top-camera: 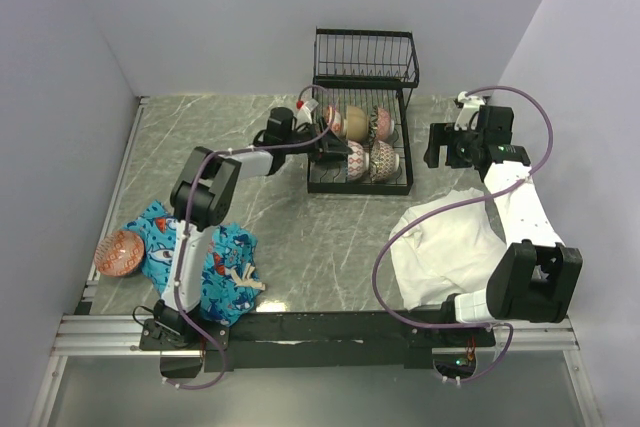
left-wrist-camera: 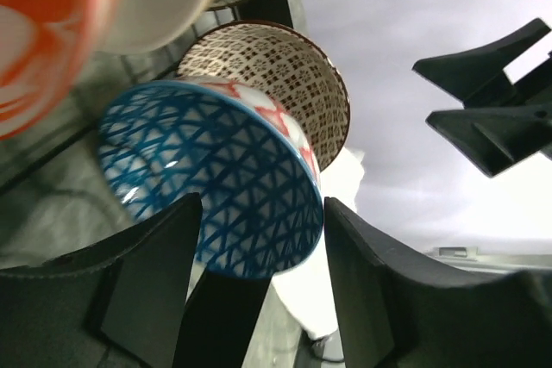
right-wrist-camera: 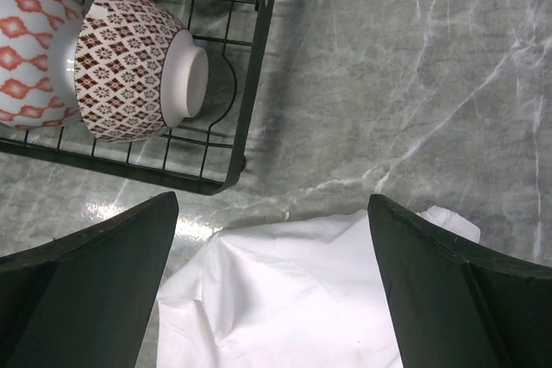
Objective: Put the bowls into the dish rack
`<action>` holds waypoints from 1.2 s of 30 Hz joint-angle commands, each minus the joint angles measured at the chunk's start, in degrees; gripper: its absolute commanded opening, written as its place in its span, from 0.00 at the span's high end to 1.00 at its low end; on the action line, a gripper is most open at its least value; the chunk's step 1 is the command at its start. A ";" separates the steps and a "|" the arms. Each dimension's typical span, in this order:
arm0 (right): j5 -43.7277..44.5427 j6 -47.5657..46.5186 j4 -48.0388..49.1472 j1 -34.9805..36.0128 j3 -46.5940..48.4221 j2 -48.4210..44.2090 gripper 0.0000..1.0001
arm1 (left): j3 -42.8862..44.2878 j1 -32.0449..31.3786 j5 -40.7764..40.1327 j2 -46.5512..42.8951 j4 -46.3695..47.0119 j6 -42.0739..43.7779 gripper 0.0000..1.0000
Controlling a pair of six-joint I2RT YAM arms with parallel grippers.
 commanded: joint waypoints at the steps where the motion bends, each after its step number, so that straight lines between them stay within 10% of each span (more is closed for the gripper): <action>1: -0.58 0.50 3.26 0.46 1.18 -0.25 0.01 | -0.13 3.34 3.84 -6.74 -5.45 10.64 0.36; 11: -2.08 0.94 4.32 0.55 1.71 0.37 0.01 | 3.83 3.96 10.52 -10.69 -15.03 21.81 0.35; 16: -2.78 1.03 5.46 0.64 -0.13 -0.51 0.01 | 5.85 6.24 10.18 -17.71 -36.83 39.62 0.34; 21: -4.01 0.94 6.69 0.55 -1.90 -1.57 0.01 | 10.09 8.09 -5.23 -26.76 -73.19 79.30 0.35; 36: -7.52 -3.37 6.25 5.03 1.53 0.45 0.01 | -18.73 36.03 -49.92 -59.99 -89.82 90.55 0.32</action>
